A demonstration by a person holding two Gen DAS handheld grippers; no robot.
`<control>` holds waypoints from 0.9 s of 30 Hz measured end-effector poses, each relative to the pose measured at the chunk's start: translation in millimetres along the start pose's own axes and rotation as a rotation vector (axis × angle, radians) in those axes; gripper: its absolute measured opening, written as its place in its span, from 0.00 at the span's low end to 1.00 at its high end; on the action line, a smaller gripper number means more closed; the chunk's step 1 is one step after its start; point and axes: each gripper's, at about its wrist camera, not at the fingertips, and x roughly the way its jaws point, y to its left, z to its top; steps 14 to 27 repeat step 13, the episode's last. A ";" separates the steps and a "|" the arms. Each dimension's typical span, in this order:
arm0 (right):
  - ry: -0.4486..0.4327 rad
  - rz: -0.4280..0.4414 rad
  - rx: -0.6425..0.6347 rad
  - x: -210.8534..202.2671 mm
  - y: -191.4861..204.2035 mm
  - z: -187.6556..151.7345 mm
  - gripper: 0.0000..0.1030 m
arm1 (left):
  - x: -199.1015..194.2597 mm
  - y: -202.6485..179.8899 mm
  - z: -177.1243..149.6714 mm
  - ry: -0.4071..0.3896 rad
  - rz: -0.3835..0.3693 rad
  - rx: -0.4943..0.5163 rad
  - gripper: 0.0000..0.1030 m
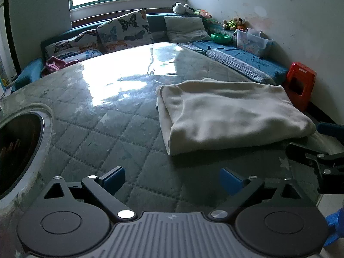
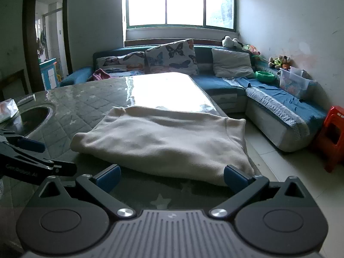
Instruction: Fold clothes
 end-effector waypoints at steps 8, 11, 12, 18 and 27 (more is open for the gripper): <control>-0.013 -0.009 -0.006 -9.8 5.3 -9.3 1.00 | -8.7 -0.7 -10.3 -0.006 0.000 -0.006 0.97; -0.015 -0.013 -0.015 -12.5 8.3 -11.9 1.00 | -12.3 -0.5 -13.7 -0.009 -0.003 -0.008 0.97; -0.015 -0.014 -0.018 -13.3 9.3 -12.7 1.00 | -13.7 -0.6 -14.7 -0.010 -0.005 -0.008 0.98; -0.016 -0.014 -0.021 -14.1 10.0 -13.4 1.00 | -15.2 -0.4 -15.9 -0.012 -0.005 -0.009 0.98; -0.016 -0.014 -0.021 -14.1 10.0 -13.4 1.00 | -15.2 -0.4 -15.9 -0.012 -0.005 -0.009 0.98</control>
